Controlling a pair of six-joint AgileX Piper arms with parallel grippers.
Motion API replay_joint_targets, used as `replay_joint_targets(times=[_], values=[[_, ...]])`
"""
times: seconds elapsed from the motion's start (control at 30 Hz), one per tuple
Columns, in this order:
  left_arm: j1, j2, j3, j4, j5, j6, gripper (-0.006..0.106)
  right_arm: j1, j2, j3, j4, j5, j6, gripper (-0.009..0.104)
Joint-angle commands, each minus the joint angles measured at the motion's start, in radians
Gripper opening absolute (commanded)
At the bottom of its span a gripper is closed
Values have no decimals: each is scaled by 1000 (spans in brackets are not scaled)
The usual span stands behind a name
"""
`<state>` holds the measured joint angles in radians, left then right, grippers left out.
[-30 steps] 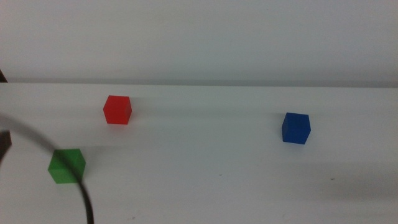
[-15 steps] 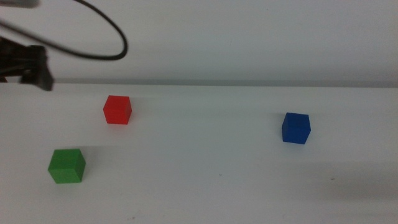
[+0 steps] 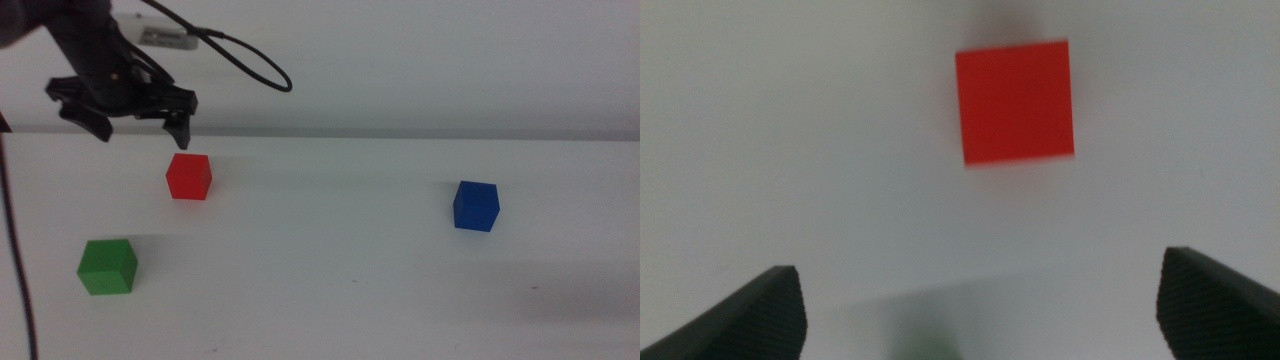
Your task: Stack red cubes first, then green, then blue cubes in a specific spot.
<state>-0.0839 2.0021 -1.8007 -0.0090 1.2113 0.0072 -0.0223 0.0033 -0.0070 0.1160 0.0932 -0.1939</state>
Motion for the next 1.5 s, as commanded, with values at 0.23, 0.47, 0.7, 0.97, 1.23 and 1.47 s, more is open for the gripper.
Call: replay_joint_targets(times=[0.23,0.47,0.7,0.97,1.23,1.47], values=[[-7,211,-226,-12,100,-42,94,-8,-38,45,-11,-3,-1,91],[-7,265,-239,-19,100,-87,94,-8,-38,45,-11,-3,-1,91],[-7,304,-239,-13,84,-102,94,-8,-38,45,-11,-3,-1,91],[-7,344,-239,-23,37,-92,94,-8,-38,45,-11,-3,-1,91],[-7,370,-239,-31,0,-84,94,-8,-38,45,-11,-3,-1,91],[-7,386,-239,-58,-25,-61,93,-8,-38,45,-11,-3,-1,91]])
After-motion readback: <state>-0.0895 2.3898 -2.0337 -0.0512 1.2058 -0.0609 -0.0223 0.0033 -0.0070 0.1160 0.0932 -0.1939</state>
